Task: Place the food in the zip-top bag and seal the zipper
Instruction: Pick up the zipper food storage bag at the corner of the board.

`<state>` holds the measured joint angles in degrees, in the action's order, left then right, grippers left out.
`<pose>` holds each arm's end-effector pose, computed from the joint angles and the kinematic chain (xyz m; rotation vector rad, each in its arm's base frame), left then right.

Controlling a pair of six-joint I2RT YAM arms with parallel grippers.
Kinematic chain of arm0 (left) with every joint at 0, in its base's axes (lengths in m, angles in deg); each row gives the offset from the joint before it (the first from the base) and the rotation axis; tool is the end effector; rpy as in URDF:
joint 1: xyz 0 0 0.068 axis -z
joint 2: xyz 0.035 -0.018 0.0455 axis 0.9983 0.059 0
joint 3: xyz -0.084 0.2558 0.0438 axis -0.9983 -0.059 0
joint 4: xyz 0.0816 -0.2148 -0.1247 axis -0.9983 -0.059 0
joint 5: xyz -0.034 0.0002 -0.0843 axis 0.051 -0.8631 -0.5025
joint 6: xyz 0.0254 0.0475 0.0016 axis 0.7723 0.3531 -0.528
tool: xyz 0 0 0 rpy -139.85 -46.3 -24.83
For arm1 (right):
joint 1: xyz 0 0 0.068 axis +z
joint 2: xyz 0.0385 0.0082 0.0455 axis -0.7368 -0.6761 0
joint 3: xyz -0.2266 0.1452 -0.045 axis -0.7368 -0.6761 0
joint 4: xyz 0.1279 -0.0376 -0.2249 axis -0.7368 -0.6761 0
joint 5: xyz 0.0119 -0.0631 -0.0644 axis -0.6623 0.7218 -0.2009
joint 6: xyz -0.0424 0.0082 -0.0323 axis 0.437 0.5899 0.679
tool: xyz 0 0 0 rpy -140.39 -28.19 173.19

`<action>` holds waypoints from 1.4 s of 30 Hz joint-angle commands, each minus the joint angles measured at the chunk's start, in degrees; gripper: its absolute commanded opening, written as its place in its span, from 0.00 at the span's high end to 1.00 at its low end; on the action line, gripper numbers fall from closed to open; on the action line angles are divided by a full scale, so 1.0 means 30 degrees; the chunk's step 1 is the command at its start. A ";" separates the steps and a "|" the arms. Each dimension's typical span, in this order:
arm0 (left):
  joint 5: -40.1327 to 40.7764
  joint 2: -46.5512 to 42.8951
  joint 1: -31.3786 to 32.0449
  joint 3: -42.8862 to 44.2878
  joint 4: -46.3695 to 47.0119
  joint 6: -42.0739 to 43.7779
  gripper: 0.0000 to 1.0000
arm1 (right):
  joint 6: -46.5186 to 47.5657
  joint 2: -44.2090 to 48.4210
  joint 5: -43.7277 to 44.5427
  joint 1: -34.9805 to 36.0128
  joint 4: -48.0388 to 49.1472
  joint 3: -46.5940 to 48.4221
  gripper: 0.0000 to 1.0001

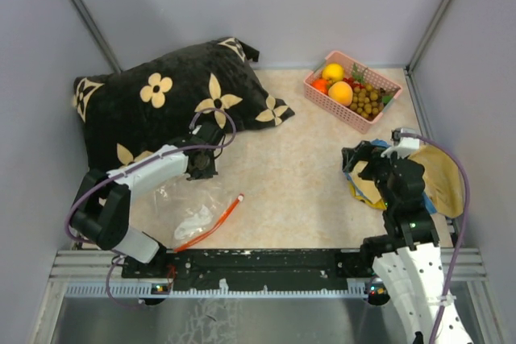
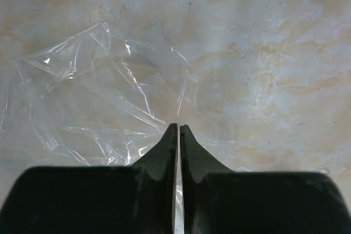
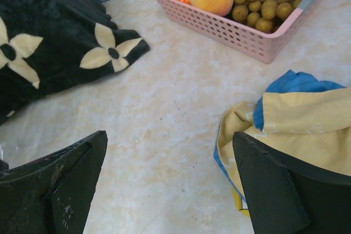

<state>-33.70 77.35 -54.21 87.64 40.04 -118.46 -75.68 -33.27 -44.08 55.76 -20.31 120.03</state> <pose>0.2432 -0.1409 0.1925 -0.0941 2.6701 0.1121 0.1150 0.0155 0.2972 0.2043 1.7790 0.3206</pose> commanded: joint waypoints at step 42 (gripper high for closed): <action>-0.4867 -0.3885 0.0068 0.0987 0.6867 -1.5200 1.00 | -0.5806 -0.7823 -0.5703 0.7113 1.8047 -0.5565 0.30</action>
<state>-50.70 66.97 -54.19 90.48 58.35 -161.43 -91.77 -55.17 -62.74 74.66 24.73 104.62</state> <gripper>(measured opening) 0.004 0.717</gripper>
